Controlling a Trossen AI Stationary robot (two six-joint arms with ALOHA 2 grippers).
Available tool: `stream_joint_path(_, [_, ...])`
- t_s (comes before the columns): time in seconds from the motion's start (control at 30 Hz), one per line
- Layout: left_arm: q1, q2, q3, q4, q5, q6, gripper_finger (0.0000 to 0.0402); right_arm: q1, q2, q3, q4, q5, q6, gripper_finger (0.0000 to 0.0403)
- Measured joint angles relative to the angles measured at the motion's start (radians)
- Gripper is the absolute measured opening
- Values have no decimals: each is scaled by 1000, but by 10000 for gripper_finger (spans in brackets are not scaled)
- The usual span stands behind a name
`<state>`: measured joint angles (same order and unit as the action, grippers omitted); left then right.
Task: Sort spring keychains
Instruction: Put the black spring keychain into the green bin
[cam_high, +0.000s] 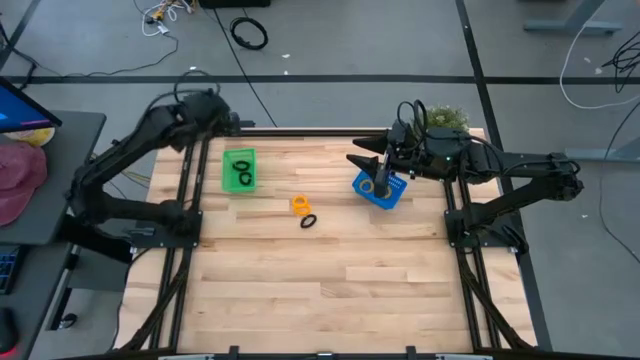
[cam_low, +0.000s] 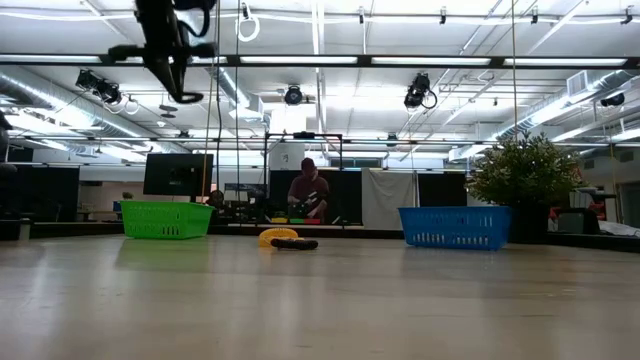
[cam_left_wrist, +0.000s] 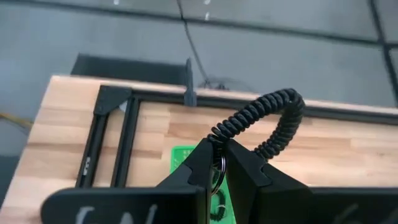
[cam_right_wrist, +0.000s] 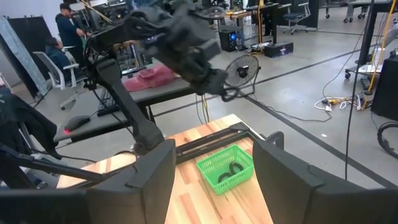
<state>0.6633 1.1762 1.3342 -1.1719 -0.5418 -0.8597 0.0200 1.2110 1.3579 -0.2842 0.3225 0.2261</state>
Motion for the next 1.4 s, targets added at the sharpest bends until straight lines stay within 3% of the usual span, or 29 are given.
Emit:
stream_joint_path(0.13, [86, 62, 0, 9, 113, 61, 36, 0, 0, 0, 3, 0, 0, 217])
stream_joint_path(0.33, [127, 169, 0, -5, 218, 131, 36, 0, 0, 0, 3, 0, 1, 217])
stream_joint_path(0.67, [125, 315, 0, -55, 259, 150, 36, 0, 0, 0, 6, 0, -4, 217])
stream_joint_path(0.9, [132, 345, -4, -60, 287, 165, 36, 0, 0, 0, 6, 0, -7, 217])
stream_joint_path(1.2, [156, 315, -289, 102, 428, 112, 34, 0, 0, 0, 7, -1, -19, 217])
stream_joint_path(1.4, [156, 313, -415, 252, 497, 83, 36, 0, 0, 0, 8, 0, -19, 217])
